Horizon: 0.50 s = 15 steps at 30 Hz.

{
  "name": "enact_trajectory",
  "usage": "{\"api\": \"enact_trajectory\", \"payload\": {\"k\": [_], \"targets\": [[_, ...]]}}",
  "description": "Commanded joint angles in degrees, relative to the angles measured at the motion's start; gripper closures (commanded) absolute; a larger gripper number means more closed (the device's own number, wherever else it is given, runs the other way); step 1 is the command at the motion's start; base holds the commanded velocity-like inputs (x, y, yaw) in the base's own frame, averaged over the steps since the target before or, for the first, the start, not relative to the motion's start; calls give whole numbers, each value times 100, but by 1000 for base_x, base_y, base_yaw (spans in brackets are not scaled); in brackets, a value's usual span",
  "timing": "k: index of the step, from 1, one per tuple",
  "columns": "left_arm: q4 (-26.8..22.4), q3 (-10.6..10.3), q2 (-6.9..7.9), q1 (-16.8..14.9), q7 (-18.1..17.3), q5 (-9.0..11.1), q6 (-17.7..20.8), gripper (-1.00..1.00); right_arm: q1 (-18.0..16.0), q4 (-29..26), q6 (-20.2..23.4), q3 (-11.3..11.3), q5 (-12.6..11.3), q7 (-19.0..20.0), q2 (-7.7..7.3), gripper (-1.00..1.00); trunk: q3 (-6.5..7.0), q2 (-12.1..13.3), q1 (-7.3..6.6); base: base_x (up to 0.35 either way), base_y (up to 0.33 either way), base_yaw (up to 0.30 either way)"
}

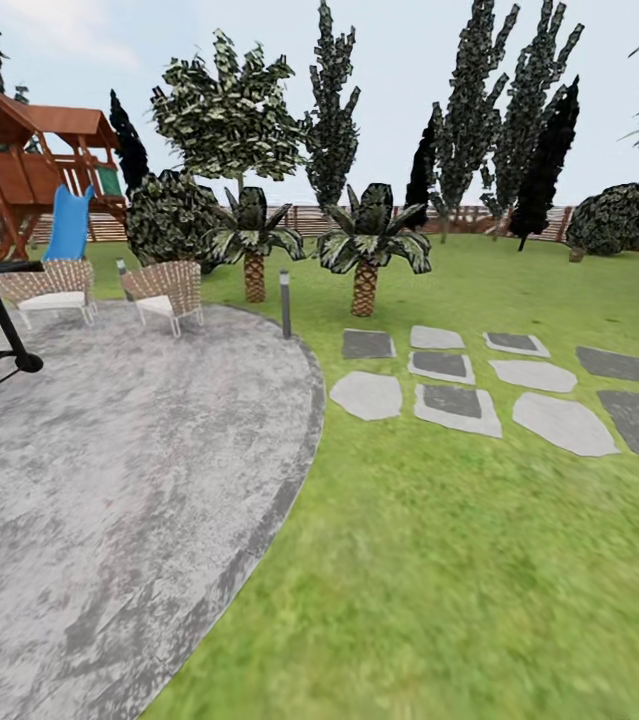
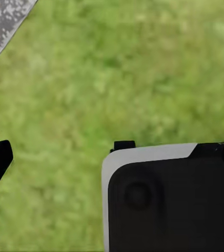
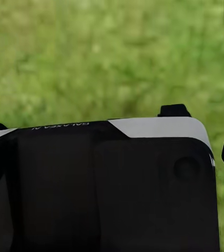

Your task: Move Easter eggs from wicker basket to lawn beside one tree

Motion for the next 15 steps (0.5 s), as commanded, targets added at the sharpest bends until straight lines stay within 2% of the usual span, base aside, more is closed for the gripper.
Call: {"api": "enact_trajectory", "payload": {"k": [1, 12, 15], "targets": [[2, -21, 2, -2, 6, 2, -18, -100, -1, -14, 33, -30, -2, 7, 6, -100, -7, -4, 4, 304, 113, -139], [2, -23, 2, -2, 6, 2, -18, -100, -1, -11, 33, -34, -4, 7, 6, -100, -7, -4, 4, 304, 113, -53], [2, -25, 2, -2, 6, 0, -18, -100, -1, -11, 33, -34, -2, 7, 6, -100, -7, -4, 4, 304, 113, -135]]}}
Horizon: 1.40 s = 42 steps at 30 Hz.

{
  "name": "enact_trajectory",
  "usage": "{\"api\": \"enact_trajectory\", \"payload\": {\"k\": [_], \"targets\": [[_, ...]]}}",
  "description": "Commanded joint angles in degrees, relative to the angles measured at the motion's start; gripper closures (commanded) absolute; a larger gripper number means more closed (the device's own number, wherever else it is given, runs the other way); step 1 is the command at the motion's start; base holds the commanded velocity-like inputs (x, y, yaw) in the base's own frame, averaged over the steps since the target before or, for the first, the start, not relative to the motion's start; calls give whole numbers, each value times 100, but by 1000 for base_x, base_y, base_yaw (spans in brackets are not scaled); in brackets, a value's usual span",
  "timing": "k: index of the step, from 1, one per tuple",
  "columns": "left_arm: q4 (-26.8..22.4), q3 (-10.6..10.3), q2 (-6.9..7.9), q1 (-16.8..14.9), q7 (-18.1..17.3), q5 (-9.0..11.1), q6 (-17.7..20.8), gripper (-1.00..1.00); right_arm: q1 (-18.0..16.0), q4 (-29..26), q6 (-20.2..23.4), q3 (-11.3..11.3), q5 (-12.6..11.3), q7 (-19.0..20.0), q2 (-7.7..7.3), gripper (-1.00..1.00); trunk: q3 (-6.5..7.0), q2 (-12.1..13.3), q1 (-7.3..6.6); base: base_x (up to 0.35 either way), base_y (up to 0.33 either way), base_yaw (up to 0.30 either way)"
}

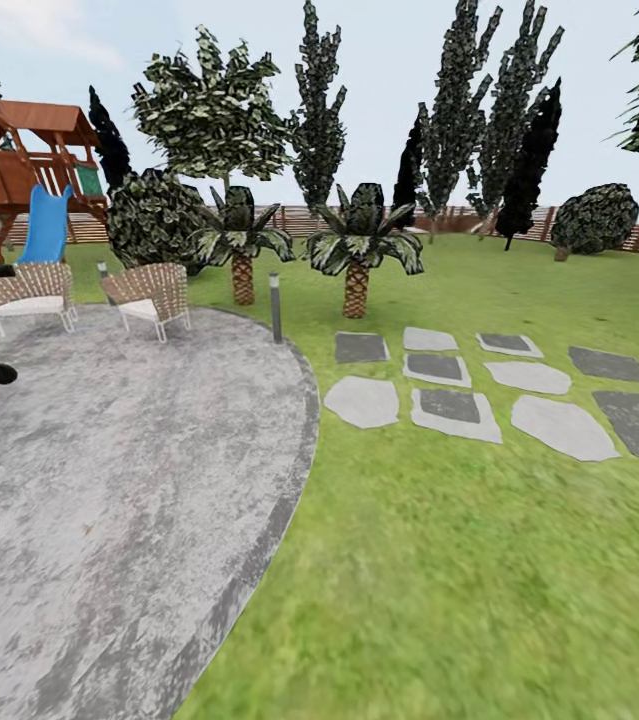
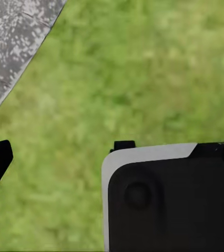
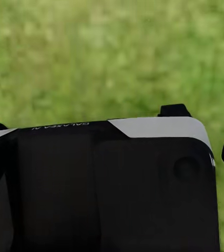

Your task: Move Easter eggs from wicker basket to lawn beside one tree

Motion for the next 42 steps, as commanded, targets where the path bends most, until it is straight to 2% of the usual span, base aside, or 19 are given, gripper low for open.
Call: {"api": "enact_trajectory", "payload": {"k": [1, 30, 42], "targets": [[3, -22, 2, -3, 6, -1, -18, -100, -1, -13, 33, -33, -1, 7, 6, -100, -7, -4, 4, 304, 113, -200], [4, -22, 2, -3, 6, 1, -26, -100, -1, -13, 33, -33, -2, 7, 6, -100, -7, -4, 4, 306, 81, -253], [11, -22, 2, -3, 6, -10, -27, -100, -1, -14, 33, -33, -3, 7, 4, -100, -7, -4, 4, 331, 2, -58]]}}
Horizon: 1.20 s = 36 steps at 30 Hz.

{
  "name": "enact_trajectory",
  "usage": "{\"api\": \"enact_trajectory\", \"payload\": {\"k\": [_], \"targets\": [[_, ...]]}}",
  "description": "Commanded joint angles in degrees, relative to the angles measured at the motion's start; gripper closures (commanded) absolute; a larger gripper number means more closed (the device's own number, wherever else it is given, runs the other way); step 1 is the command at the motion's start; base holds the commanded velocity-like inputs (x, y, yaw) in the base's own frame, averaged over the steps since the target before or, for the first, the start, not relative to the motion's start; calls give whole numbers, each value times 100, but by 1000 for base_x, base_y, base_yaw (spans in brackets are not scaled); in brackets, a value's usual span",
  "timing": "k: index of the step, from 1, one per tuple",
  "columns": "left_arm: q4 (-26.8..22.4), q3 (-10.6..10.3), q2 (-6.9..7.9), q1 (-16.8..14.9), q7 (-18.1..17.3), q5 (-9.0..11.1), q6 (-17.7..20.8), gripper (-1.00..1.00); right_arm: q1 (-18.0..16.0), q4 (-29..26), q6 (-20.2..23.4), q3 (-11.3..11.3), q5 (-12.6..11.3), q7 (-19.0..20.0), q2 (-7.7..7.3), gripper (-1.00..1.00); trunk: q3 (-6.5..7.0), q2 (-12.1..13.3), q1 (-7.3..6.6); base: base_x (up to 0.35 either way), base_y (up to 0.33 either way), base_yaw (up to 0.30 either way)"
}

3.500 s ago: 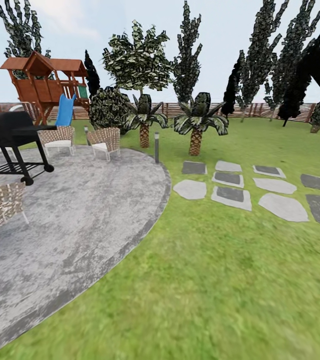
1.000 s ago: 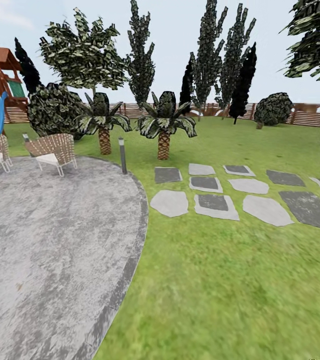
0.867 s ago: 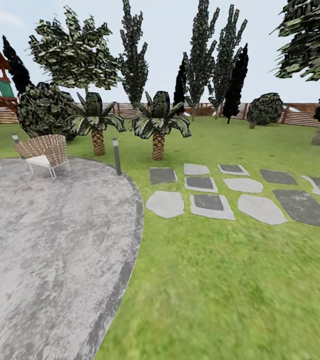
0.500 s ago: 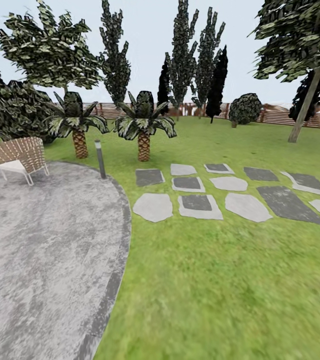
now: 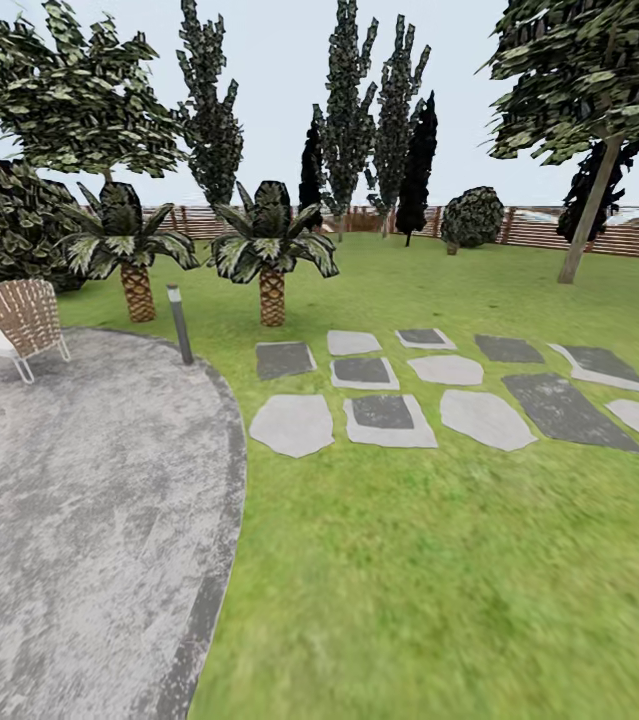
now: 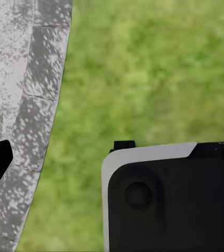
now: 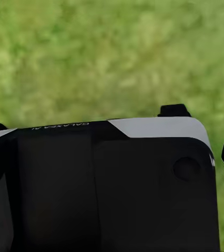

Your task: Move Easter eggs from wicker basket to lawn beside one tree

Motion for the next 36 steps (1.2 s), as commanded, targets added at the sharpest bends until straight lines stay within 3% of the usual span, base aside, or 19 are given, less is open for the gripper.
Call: {"api": "enact_trajectory", "payload": {"k": [1, 36], "targets": [[4, -21, 2, -4, 6, 0, -19, -100, -1, -14, 31, -31, -1, 7, 4, -100, -7, -4, 4, 334, 0, -6], [3, -21, 2, -4, 6, -3, -19, -100, -1, -13, 33, -34, -7, 7, -6, -100, -7, -4, 4, 334, 0, 0]]}}
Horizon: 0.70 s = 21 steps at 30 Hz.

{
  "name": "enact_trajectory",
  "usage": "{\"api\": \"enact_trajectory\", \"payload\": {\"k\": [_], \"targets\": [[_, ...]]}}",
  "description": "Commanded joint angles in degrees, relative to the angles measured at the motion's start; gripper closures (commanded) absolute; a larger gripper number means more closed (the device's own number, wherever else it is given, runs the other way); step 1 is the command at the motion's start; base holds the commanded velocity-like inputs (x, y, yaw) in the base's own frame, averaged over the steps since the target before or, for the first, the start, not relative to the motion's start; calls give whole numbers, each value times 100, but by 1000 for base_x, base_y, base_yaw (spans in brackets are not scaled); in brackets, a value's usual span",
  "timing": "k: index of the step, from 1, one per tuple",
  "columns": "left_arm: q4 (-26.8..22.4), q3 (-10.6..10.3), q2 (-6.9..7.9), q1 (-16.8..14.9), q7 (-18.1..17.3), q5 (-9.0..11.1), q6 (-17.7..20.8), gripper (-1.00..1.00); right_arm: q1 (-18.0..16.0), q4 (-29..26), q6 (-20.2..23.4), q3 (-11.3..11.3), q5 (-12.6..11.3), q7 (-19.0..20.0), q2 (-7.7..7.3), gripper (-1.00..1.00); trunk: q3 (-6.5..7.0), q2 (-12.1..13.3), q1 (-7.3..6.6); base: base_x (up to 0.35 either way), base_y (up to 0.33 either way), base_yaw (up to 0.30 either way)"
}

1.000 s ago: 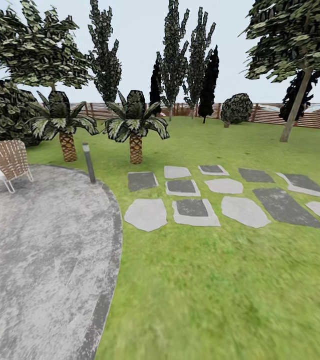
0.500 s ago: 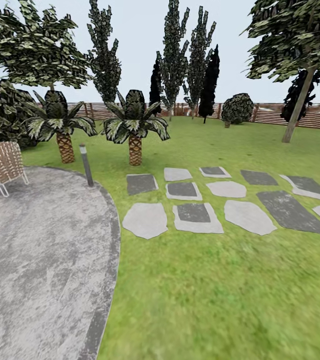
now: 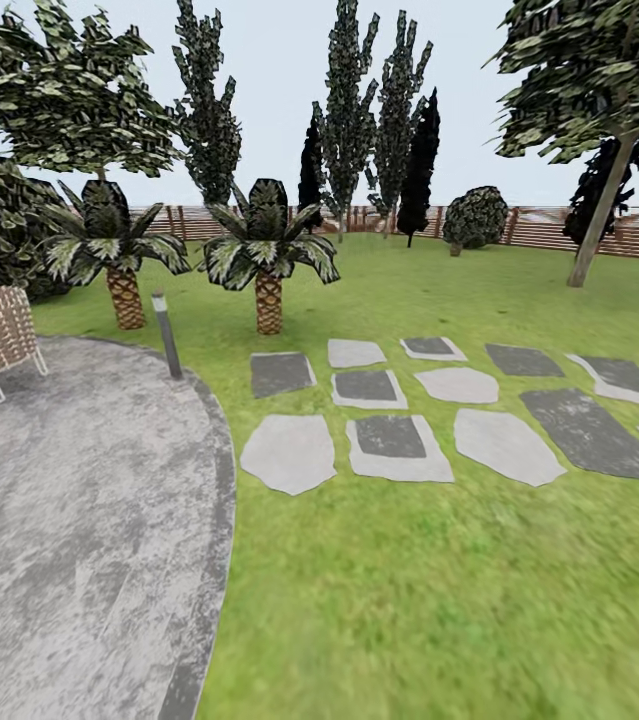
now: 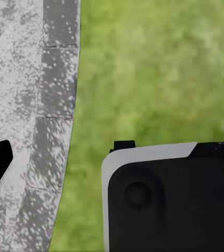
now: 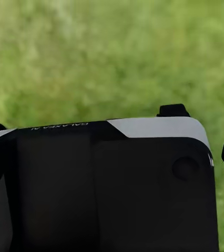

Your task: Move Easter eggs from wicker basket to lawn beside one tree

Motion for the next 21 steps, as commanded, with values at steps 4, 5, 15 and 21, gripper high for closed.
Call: {"api": "enact_trajectory", "payload": {"k": [4, 5, 15, 21], "targets": [[5, -21, 2, -4, 6, -3, -19, -100, 0, -14, 33, -33, -3, 7, 5, -100, -7, -4, 4, 335, 0, 0], [5, -21, 2, -4, 6, -4, -19, -100, 0, -14, 33, -34, -4, 7, 4, -100, -7, -4, 4, 336, 0, 0], [6, -21, 2, -4, 6, -4, -19, -100, 0, -14, 33, -30, -4, 7, 9, -100, -7, -4, 4, 336, 0, 0], [6, -21, 2, -4, 6, 0, -26, -100, 0, -14, 37, -29, -4, 7, 10, -100, -7, -4, 4, 336, 0, 0]]}}
